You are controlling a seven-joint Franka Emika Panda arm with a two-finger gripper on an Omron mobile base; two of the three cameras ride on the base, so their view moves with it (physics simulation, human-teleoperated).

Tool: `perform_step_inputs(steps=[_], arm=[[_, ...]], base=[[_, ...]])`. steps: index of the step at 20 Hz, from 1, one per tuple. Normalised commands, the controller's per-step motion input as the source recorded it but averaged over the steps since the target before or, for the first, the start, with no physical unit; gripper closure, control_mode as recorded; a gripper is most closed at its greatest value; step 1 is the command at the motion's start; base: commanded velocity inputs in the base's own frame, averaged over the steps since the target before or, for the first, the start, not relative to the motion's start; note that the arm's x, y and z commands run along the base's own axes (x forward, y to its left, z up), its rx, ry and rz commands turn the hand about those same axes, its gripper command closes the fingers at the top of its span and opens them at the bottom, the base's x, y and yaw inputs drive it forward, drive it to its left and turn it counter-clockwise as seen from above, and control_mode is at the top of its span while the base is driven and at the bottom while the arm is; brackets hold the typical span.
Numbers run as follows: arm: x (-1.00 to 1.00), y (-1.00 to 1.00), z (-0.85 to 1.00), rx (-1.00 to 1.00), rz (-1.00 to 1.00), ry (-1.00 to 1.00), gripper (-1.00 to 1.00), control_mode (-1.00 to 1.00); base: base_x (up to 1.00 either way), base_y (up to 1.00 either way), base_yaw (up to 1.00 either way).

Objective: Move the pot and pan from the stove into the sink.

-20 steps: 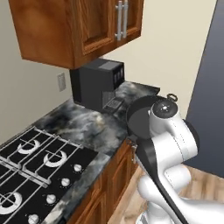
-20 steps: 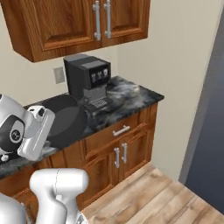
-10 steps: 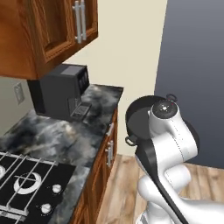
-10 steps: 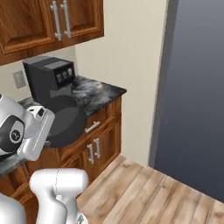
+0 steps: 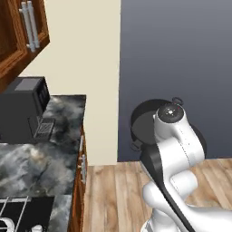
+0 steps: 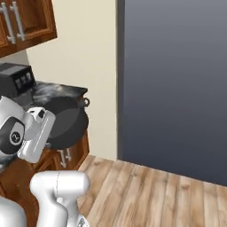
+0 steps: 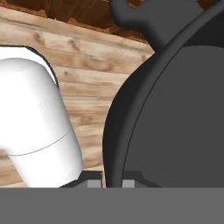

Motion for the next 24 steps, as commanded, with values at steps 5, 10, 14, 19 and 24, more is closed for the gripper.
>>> perform_step_inputs(steps=[5, 10, 14, 19, 24], arm=[[0.0, 0.0, 0.0, 0.0, 0.0, 0.0, 1.0, 1.0], [0.0, 0.0, 0.0, 0.0, 0.0, 0.0, 1.0, 1.0], [0.0, 0.0, 0.0, 0.0, 0.0, 0.0, 1.0, 1.0], [0.0, 0.0, 0.0, 0.0, 0.0, 0.0, 1.0, 1.0], [0.0, 0.0, 0.0, 0.0, 0.0, 0.0, 1.0, 1.0]], base=[[0.01, -0.19, -0.48], [0.03, -0.25, -0.47], [0.04, -0.25, -0.46], [0.04, -0.25, -0.46], [0.04, -0.25, -0.47]])
